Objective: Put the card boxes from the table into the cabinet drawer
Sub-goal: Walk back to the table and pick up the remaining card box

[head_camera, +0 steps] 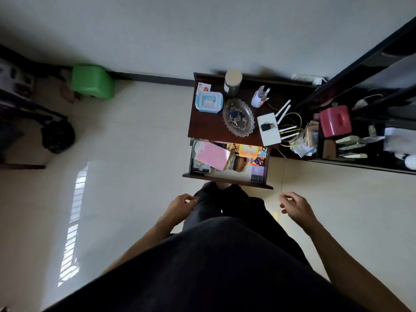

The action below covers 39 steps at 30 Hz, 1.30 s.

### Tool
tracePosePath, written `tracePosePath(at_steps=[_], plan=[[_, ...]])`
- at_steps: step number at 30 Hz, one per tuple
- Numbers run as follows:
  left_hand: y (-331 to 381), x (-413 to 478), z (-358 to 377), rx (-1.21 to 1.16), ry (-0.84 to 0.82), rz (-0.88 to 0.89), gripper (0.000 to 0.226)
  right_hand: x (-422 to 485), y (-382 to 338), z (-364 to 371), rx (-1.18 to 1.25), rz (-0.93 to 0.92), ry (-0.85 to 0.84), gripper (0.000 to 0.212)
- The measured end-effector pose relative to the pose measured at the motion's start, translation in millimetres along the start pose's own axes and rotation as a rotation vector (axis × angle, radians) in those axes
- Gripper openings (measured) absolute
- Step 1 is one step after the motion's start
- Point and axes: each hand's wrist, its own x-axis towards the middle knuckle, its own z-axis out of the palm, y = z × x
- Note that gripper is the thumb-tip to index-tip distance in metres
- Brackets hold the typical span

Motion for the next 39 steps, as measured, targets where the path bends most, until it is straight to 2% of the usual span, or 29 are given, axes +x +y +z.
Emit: tracePosePath(at_steps=[6,11,15,19,26,29,35,39], plan=[[-11.9,-32.9,4.7,-0.130,0.118,-0.005,0.021,6.1,3.8,-22.9,-0.158,-0.020,-0.015,0.021],[-32.7,-74.3,29.9,-0.406,0.313,-0.031,0.020,24.5,-4.2,-32.7,-0.353,-0.123,-0.092,0.012],[-63.5,-111.4,83.2,-0.670,0.452,-0.079,0.014,45.0,-25.1,-24.5,-0.535,-0.208,-0.183,0.013],[-105.3,-148.9,166.6,-0.894,0.503,-0.218,0.013,35.3,-51.8,-4.7,-0.838,-0.351,-0.292,0.015],[-152.0,-225.3,339.6,-1.392,0.609,-0.510,0.015,-31.0,-77.4,85.1,-1.355,-0.657,-0.496,0.021],[-159.5,-248.3,412.8,-1.632,0.646,-0.609,0.017,-68.8,-68.7,134.0,-1.462,-0.785,-0.594,0.022],[-168.0,-272.7,525.7,-2.044,0.708,-0.726,0.012,-159.2,-16.0,240.1,-1.526,-0.897,-0.769,0.016],[-194.7,-291.3,576.6,-2.173,0.762,-0.746,0.014,-216.2,31.1,294.0,-1.628,-1.013,-0.834,0.011]])
